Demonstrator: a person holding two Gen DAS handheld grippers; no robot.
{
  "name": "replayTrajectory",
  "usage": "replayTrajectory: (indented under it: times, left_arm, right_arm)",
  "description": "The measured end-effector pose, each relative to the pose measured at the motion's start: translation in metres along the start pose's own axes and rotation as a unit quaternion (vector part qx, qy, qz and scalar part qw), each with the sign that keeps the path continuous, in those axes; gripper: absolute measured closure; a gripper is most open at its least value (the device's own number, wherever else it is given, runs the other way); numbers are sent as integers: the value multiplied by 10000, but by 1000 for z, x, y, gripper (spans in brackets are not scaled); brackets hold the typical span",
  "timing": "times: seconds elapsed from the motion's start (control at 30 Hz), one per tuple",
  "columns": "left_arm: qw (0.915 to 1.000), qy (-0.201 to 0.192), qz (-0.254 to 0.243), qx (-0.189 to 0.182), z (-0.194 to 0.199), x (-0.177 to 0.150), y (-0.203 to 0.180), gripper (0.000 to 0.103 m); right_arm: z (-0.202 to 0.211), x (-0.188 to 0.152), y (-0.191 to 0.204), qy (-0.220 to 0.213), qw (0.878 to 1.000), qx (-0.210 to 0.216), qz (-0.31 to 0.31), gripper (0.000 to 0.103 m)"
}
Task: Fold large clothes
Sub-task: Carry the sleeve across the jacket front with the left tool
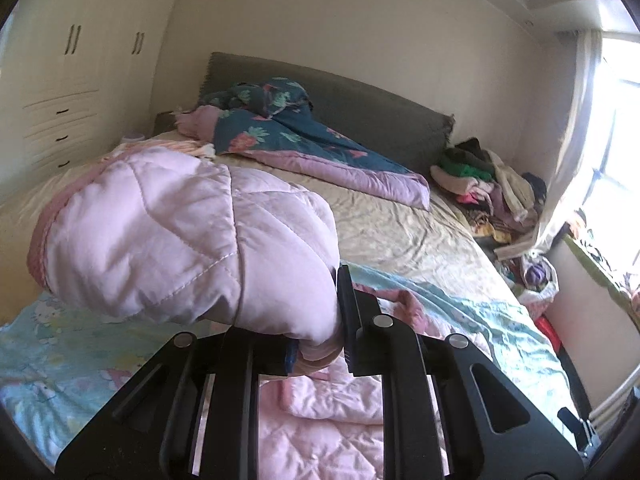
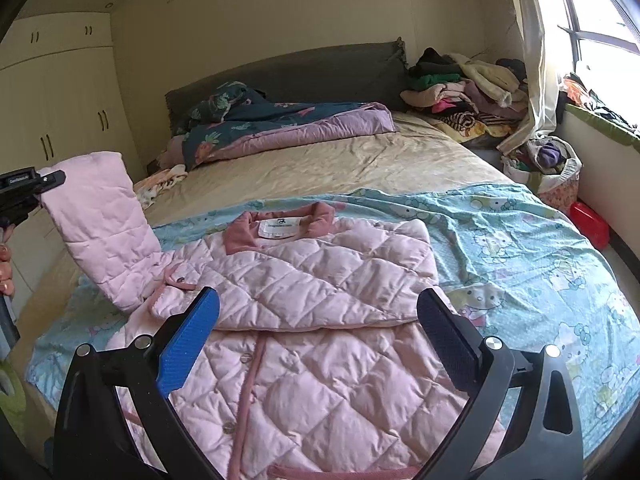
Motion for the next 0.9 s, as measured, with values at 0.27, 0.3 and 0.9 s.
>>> replayTrajectory:
  times: [0.27,0.3,0.9]
  left_arm:
    - [9992,151,-353,-125,-22,-20,-43,93]
    - [9990,160,-403,-134,-25,-22,-48,93]
    - [9895,753,-1116,-526,-75,-89,-115,93]
  right_arm:
    - [-4,-7,-21,32,9998,-30,-169,4]
    - [-6,-8,-25,37,9998,-55,-191,4]
    - [-25,-22,-63,280,9977,-148,-601,4]
Point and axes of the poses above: each gripper's, at about its wrist camera, not at the fingertips, and z roughly against the way its jaws point, y to its left, x to its top, the point moved 10 cm from there along -z, roughly the way its jaws point, and after that the axes turned 1 degree about -z, right-handed, at the moved point
